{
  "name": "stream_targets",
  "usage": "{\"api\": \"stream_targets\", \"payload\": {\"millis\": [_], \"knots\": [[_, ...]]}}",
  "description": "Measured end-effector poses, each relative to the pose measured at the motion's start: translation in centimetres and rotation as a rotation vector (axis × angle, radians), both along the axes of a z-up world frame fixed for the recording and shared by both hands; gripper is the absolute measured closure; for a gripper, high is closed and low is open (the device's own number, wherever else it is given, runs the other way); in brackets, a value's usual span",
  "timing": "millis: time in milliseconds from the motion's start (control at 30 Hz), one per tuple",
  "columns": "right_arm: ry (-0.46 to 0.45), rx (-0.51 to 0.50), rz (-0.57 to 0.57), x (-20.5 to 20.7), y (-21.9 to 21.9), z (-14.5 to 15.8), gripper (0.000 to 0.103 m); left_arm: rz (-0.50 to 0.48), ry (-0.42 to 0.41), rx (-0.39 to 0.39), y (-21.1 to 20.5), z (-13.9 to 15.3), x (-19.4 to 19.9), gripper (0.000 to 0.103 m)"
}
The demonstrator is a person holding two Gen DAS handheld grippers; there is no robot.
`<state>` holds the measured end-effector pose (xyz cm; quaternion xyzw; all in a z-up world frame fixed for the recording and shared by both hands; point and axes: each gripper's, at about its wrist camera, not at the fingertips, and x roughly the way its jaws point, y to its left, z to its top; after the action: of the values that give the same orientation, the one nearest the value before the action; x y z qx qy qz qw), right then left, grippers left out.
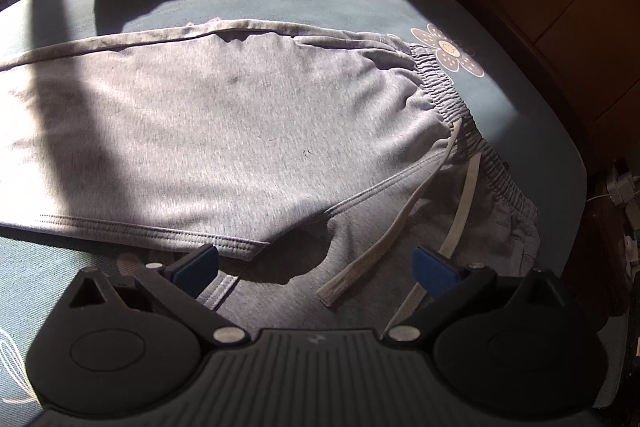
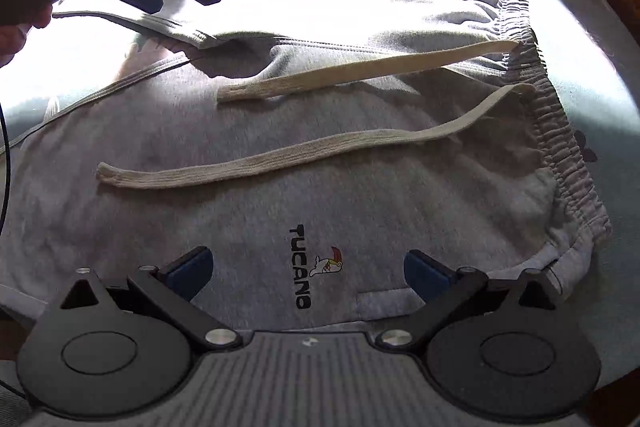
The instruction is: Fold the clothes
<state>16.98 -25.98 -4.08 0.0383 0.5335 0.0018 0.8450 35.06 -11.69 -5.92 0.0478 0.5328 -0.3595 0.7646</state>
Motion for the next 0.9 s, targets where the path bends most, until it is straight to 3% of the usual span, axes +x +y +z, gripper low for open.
{"api": "stream_targets", "payload": {"millis": [100,200,433,633,800,900], "knots": [[-0.007,0.005,0.048,1.8,1.7,-0.8,0.0,0.002,-0.001,0.007,0.3,0.0,-0.4,0.001],[0.066,0.035,0.034,2.3,2.1,-2.5,0.0,-0.016,-0.02,0.027,0.8,0.2,-1.0,0.001],[0.121,-0.022,0.094,-1.7,1.8,-2.3,0.0,-0.046,-0.024,0.06,1.6,-0.3,-2.6,0.001],[0.015,0.045,0.149,-0.2,2.7,-0.4,0.0,-0.022,-0.016,0.049,1.9,-0.4,-3.2,0.001],[0.068,0.123,0.107,0.8,3.3,-2.3,0.0,-0.028,-0.033,0.062,2.9,-0.3,-3.4,0.001],[0.09,0.097,0.121,-0.3,3.4,-2.5,0.0,-0.017,-0.015,0.079,4.1,-0.8,-3.8,0.001]]}}
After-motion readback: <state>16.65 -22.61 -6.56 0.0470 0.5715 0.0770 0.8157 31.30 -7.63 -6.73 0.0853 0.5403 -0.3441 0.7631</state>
